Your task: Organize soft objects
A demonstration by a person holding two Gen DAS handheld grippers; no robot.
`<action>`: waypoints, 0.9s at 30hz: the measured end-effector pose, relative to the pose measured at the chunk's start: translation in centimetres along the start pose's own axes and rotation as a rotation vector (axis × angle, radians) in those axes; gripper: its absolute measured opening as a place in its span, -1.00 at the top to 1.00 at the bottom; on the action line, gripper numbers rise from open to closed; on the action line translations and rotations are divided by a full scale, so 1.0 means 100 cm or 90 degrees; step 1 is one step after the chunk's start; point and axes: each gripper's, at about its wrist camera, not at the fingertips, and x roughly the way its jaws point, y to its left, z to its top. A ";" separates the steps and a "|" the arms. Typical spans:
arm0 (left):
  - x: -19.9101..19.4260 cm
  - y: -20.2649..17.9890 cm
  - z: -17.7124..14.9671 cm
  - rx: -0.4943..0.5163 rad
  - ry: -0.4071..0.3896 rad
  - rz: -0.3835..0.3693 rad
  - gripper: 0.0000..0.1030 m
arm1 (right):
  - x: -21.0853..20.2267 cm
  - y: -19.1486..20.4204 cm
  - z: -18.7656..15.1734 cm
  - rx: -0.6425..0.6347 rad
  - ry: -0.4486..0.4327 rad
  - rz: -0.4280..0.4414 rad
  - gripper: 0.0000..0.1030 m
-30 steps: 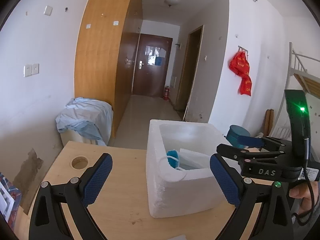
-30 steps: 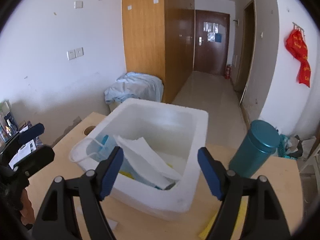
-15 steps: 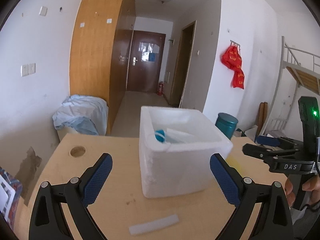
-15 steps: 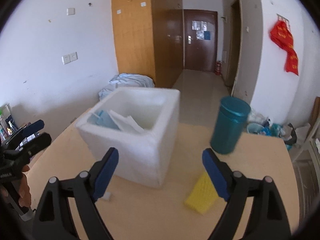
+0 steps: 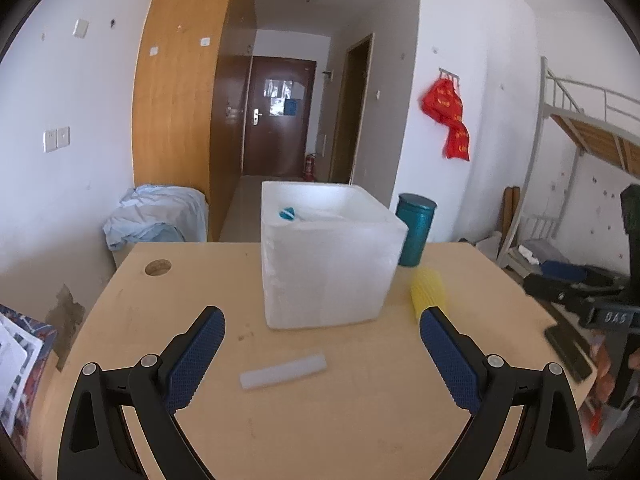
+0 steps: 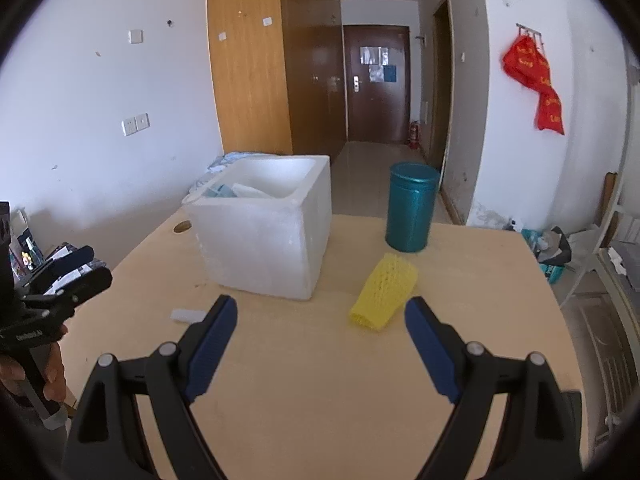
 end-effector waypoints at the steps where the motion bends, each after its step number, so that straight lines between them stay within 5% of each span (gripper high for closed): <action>1: -0.002 -0.001 -0.004 0.002 0.000 0.003 -0.90 | -0.001 0.001 -0.004 0.000 -0.002 0.000 -0.72; 27: 0.052 -0.007 -0.042 0.020 0.053 0.007 -0.90 | 0.071 -0.011 -0.027 0.021 0.035 0.006 -0.72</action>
